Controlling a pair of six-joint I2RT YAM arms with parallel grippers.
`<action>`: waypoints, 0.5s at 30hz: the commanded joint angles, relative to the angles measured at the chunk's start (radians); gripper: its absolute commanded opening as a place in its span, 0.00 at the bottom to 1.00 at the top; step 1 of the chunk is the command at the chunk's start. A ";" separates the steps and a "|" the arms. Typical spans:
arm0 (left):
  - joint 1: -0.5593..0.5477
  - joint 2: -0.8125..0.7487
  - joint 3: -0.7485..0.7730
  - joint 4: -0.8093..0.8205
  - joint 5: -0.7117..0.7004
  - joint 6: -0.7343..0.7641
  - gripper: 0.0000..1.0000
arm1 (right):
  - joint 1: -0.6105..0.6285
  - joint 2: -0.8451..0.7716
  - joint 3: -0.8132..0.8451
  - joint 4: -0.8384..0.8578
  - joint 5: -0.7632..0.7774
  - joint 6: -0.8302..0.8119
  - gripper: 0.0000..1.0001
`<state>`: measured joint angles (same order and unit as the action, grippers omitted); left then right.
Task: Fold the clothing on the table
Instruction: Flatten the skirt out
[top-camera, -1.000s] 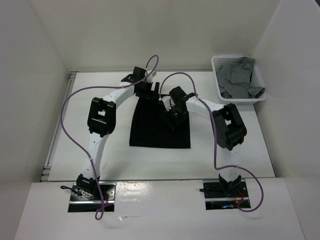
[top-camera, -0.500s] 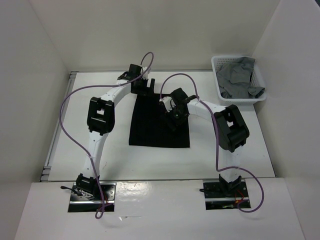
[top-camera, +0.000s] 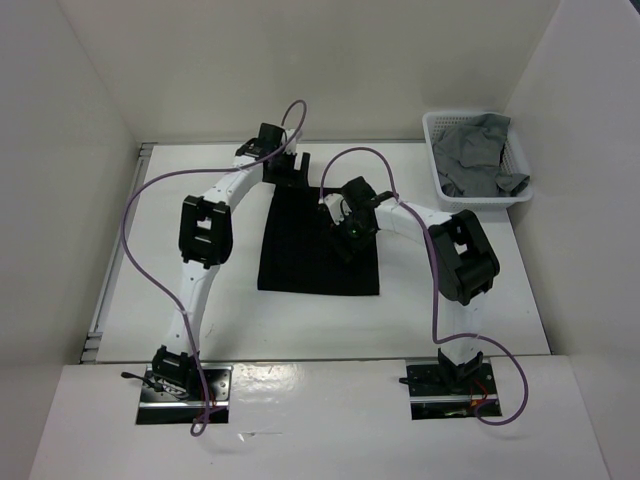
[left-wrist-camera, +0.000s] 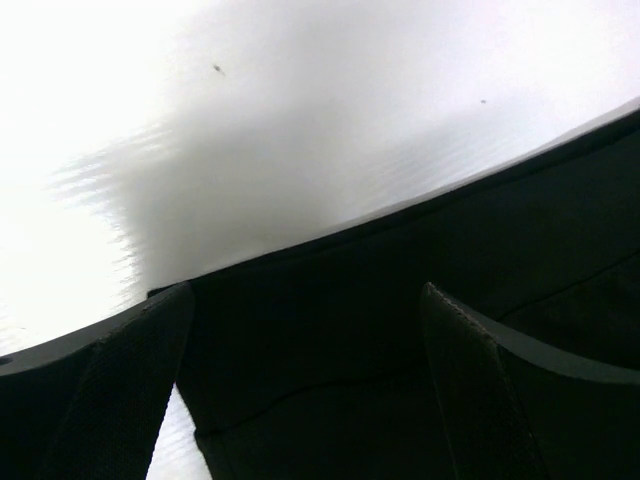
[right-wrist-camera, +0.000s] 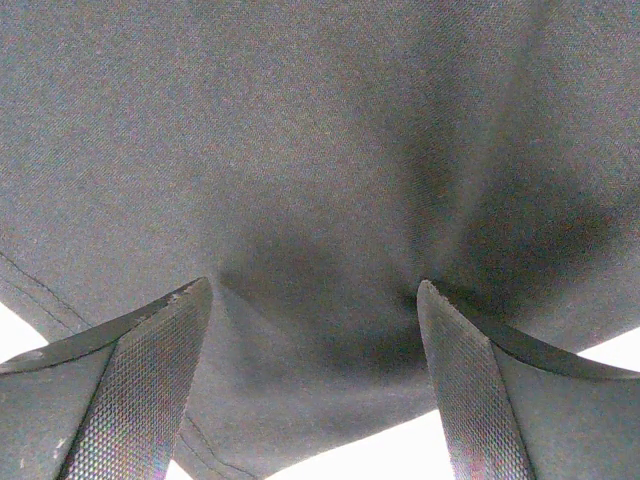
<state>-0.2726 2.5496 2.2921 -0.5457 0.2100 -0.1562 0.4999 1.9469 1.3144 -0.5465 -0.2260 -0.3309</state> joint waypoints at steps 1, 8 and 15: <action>0.018 0.041 0.090 -0.057 -0.009 0.023 1.00 | 0.008 0.012 -0.027 -0.076 0.004 0.006 0.87; 0.038 0.207 0.573 -0.307 -0.012 0.023 1.00 | 0.008 -0.037 -0.018 -0.099 0.016 0.006 0.87; 0.047 0.022 0.526 -0.327 0.057 0.023 1.00 | 0.008 -0.178 0.081 -0.173 0.016 0.006 0.87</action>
<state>-0.2245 2.6919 2.8136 -0.8196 0.2165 -0.1329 0.4999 1.8854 1.3243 -0.6582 -0.2138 -0.3298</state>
